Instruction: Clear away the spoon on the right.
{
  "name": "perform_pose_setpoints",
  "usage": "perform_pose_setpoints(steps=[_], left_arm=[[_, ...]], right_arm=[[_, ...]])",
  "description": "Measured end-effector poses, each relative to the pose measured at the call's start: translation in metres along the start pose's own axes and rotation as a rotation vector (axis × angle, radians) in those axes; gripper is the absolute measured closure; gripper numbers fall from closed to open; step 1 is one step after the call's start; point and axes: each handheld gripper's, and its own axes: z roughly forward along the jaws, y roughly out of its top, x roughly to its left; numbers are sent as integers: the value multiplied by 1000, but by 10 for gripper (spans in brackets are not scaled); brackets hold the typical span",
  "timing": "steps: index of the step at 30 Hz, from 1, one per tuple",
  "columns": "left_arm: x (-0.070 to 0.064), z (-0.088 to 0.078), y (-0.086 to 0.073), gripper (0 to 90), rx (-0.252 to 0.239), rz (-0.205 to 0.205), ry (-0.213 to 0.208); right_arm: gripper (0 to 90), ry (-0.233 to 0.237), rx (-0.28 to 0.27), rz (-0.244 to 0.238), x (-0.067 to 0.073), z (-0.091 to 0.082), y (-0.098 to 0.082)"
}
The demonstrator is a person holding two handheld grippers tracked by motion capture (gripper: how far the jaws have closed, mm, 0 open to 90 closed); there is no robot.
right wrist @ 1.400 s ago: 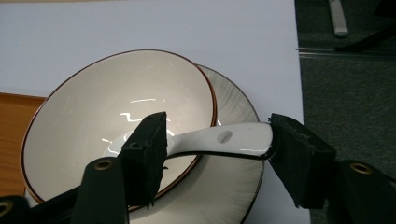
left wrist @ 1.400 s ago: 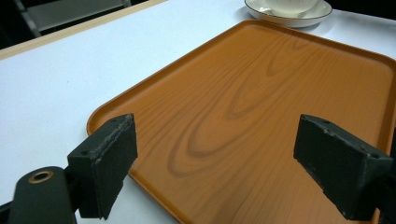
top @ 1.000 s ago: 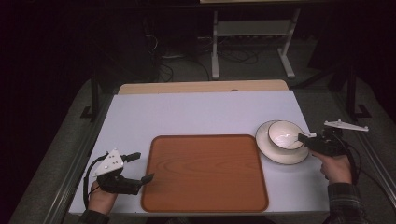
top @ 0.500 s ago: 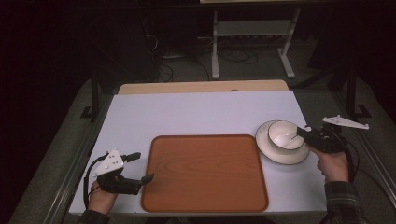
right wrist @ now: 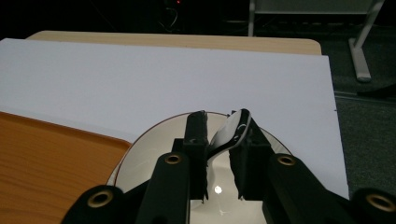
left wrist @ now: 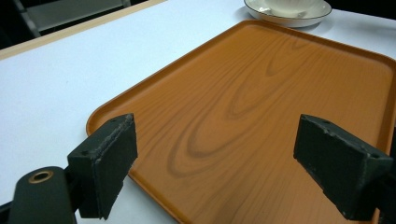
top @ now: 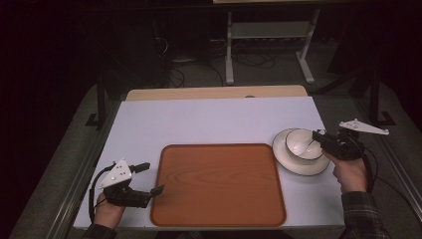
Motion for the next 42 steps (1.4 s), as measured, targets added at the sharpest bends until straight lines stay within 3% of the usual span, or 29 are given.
perform_pose_setpoints(steps=[11,24,35,42], left_arm=[[0,0,0,129,0,0,1],[0,-1,0,129,1,-2,3],[0,-1,0,129,0,-2,4],[0,-1,0,129,-1,-1,5]], right_arm=[[823,30,-30,4,-1,-2,3],[828,29,-39,-19,-2,-6,7],[833,26,-78,-40,1,-18,18],[834,47,-108,-67,10,-30,27]])
